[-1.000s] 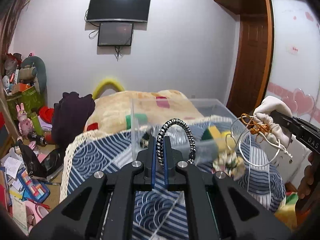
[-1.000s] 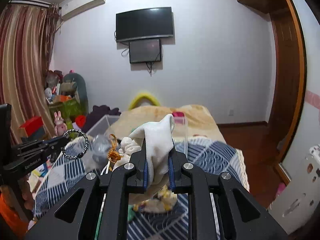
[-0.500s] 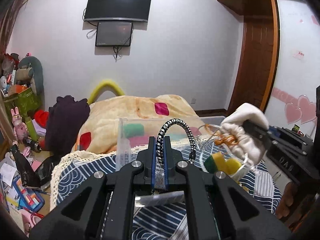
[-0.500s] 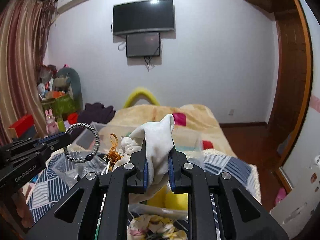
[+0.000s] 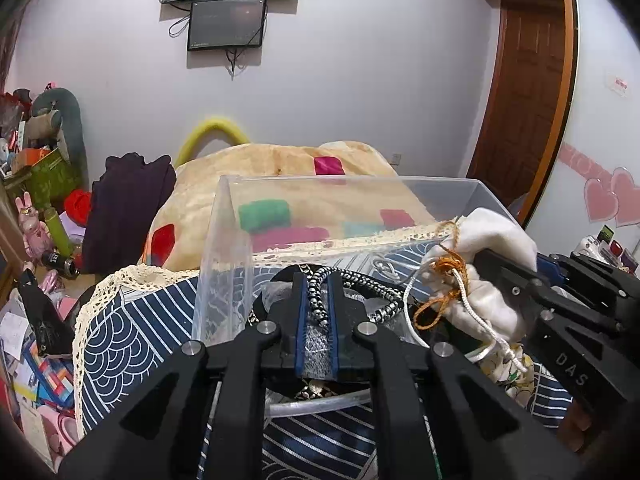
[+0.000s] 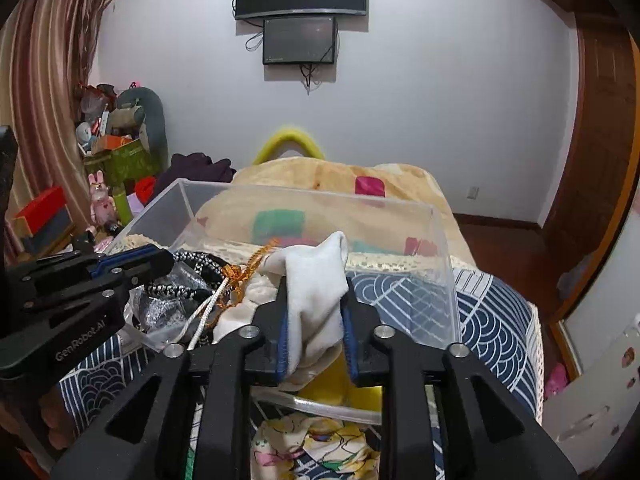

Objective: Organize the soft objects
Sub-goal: 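Drop bracelet into box with left tool while right tool drops white pouch in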

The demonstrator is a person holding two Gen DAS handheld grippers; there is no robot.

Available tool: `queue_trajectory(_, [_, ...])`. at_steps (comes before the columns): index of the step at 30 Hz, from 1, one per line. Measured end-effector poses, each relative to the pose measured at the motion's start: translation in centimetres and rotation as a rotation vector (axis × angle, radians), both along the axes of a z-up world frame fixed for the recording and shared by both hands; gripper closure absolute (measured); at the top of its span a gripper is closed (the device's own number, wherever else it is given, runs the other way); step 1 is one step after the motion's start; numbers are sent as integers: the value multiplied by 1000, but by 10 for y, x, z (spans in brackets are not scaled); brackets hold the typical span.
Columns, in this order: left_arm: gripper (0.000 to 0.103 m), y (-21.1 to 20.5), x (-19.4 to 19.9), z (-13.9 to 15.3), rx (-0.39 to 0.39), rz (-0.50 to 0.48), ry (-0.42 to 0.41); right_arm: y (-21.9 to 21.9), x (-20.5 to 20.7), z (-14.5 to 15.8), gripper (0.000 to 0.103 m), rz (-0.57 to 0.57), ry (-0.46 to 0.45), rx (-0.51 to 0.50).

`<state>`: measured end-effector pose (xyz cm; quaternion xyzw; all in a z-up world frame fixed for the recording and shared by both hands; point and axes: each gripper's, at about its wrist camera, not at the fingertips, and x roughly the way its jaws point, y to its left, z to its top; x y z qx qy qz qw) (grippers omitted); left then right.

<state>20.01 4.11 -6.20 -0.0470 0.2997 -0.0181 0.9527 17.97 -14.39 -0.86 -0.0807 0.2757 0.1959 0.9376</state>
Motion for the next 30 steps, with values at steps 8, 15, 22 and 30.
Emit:
queue_trajectory(8, [87,-8,-14,13,-13,-44,-19,-7,-7,14,61,5,-7,58])
queue_trajectory(15, [57,-17,-33,30,-9,-64,-61,-12,-31,35,48,23,-95,66])
queue_trajectory(22, [23,-15,-63,43,-9,-54,-117,-22,-45,27,44,25,-96,38])
queue_trajectory(30, [4,-28,-86,23,37,-39,-80,-44,-54,-5,44,-15,-10,7])
